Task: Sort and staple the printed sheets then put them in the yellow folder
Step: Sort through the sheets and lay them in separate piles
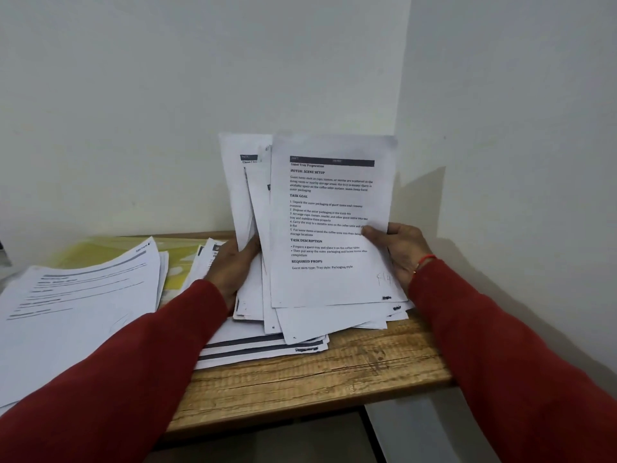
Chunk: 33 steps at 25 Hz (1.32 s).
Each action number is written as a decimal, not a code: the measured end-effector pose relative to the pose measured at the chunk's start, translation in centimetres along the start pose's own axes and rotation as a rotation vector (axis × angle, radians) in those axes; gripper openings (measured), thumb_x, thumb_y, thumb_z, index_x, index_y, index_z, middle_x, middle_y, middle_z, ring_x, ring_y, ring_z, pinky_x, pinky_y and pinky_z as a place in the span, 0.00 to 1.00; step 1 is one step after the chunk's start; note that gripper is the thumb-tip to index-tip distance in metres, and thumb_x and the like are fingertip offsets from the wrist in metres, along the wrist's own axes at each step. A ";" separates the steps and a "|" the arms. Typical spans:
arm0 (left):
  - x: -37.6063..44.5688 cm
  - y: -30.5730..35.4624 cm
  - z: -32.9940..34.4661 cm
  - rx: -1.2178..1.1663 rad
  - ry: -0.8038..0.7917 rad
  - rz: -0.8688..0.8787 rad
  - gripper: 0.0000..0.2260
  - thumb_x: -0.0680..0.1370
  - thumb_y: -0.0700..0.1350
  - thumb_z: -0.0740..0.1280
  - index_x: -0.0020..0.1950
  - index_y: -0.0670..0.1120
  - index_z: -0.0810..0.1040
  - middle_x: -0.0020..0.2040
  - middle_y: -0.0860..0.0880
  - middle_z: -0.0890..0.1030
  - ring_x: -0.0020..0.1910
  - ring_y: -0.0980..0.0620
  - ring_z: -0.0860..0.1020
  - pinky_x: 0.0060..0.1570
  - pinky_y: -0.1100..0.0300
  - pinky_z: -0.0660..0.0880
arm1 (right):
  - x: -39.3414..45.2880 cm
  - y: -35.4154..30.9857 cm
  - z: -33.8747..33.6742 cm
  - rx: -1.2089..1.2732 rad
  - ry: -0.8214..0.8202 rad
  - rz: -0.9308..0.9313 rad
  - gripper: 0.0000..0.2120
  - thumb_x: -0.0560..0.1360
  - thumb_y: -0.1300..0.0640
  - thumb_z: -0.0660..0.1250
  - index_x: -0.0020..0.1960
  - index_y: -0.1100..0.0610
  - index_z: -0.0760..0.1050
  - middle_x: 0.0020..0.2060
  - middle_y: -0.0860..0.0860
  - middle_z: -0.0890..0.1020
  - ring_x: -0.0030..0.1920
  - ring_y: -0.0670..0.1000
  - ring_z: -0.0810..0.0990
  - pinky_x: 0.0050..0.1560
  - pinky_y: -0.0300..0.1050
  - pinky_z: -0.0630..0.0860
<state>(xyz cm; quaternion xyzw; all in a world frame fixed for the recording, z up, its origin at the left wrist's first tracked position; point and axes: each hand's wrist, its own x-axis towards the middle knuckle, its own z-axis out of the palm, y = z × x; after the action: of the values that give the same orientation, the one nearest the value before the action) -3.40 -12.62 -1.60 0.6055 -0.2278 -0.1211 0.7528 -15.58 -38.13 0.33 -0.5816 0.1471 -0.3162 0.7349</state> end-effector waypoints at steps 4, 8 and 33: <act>-0.2 0.2 0.0 -0.033 -0.010 0.015 0.18 0.80 0.53 0.67 0.64 0.44 0.79 0.56 0.45 0.85 0.54 0.46 0.84 0.55 0.49 0.80 | 0.2 -0.6 -0.5 -0.024 0.148 -0.138 0.05 0.69 0.67 0.75 0.44 0.61 0.83 0.40 0.56 0.86 0.40 0.54 0.84 0.52 0.54 0.82; -0.1 0.5 -0.3 -0.017 0.028 0.036 0.16 0.79 0.53 0.67 0.62 0.44 0.80 0.54 0.47 0.86 0.51 0.49 0.85 0.47 0.56 0.82 | 0.7 -1.3 -1.7 0.066 0.346 -0.266 0.07 0.70 0.67 0.75 0.48 0.64 0.83 0.44 0.57 0.85 0.42 0.54 0.82 0.49 0.50 0.82; 0.4 0.1 -0.6 0.079 0.079 0.026 0.19 0.78 0.56 0.69 0.63 0.45 0.81 0.55 0.47 0.85 0.54 0.47 0.84 0.60 0.45 0.78 | -0.4 -0.6 -0.8 0.134 -0.197 0.132 0.20 0.72 0.67 0.70 0.64 0.68 0.75 0.57 0.64 0.82 0.55 0.63 0.82 0.52 0.60 0.81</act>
<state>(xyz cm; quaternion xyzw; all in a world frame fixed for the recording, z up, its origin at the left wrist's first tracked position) -2.78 -12.25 -1.56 0.6363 -0.2103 -0.0783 0.7381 -16.54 -38.60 0.65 -0.5486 0.0908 -0.2174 0.8022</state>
